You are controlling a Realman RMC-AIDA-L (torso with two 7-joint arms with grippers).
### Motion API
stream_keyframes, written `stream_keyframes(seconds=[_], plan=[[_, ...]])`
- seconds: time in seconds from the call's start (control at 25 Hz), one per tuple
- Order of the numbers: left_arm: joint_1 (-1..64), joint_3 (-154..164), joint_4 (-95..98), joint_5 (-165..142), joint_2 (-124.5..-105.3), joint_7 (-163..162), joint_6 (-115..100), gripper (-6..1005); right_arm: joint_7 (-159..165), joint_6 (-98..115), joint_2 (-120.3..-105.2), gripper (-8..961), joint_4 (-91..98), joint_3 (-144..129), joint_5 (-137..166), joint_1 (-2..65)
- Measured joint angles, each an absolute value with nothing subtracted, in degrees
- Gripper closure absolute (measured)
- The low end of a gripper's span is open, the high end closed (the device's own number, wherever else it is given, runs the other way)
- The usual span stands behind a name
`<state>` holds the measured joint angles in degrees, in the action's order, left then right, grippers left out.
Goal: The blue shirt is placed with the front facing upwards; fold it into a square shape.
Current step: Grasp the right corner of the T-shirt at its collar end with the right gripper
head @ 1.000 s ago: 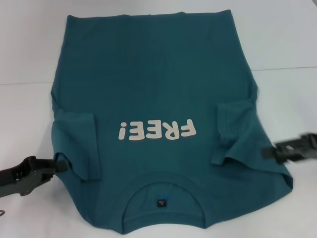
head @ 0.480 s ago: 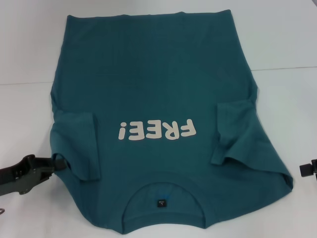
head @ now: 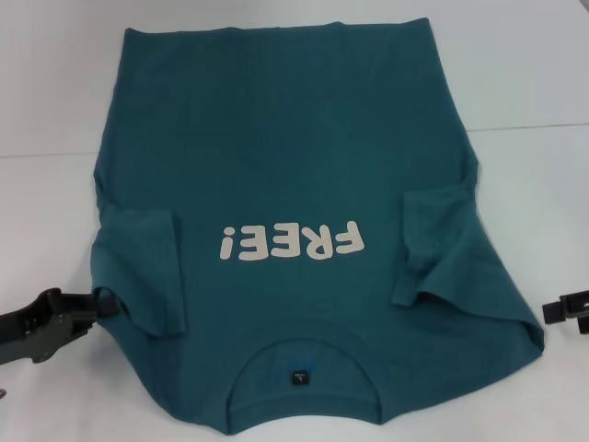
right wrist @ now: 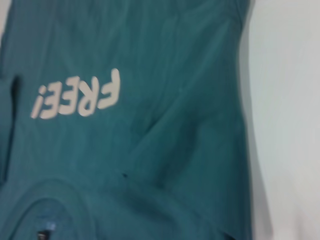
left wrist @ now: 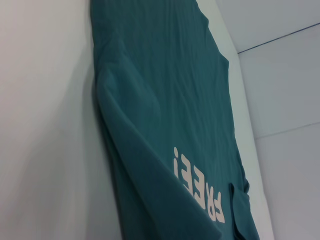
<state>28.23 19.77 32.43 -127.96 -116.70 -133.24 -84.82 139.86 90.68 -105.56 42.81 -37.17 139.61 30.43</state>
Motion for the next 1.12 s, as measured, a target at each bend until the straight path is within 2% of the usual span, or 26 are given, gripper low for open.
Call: stream_keyframes(seconds=[0.08, 0.32, 1.12], plan=[[28.20, 19.77, 32.43, -127.96, -116.71, -133.24, -84.58, 951, 139.68, 89.48, -106.76, 108, 42.81, -37.20, 142.28, 31.36], [28.19, 19.83, 32.43, -128.01, -116.73, -133.24, -84.26, 951, 139.27, 88.70, -108.30, 109, 42.66, -37.28, 144.59, 32.66], [27.95, 19.78, 32.43, -127.96, -116.86, -133.24, -84.10, 950, 139.64, 86.70, -110.26, 111, 42.29, -38.51, 146.79, 34.63]])
